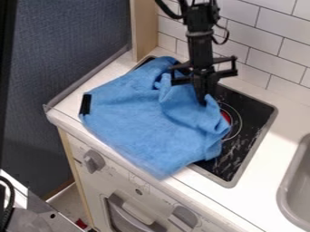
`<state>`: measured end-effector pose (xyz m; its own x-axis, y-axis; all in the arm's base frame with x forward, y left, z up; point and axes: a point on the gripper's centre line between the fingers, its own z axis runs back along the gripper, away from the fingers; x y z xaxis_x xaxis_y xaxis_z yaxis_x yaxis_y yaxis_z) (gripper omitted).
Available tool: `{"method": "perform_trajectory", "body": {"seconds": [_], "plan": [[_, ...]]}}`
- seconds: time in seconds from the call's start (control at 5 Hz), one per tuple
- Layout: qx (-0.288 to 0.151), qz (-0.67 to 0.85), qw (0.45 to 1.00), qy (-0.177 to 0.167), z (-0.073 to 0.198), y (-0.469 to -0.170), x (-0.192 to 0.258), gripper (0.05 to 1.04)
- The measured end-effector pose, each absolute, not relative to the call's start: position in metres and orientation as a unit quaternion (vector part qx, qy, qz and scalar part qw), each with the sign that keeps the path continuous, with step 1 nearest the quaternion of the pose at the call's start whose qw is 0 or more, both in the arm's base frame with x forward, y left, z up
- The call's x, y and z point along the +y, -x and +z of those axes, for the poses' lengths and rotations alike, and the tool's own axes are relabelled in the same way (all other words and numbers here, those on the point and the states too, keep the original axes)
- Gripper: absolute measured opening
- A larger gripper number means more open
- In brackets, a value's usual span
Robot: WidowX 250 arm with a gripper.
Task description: Move the cloth from the left bottom side of the cooker to the top right side
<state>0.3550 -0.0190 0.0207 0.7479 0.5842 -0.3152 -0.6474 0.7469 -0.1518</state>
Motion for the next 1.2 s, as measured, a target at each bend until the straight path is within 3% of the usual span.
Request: {"method": "perform_trajectory", "body": {"seconds": [0.2,0.6,1.0,1.2], "plan": [[0.121,0.308,0.936,0.123,0.038,-0.366,-0.033,0.055],[0.173,0.251,0.945,0.119,0.019,-0.376,-0.073,0.055],[0.187,0.203,0.954,0.120,0.010,-0.374,-0.104,0.068],[0.194,0.176,0.958,0.117,0.010,-0.368,-0.118,0.217]]}}
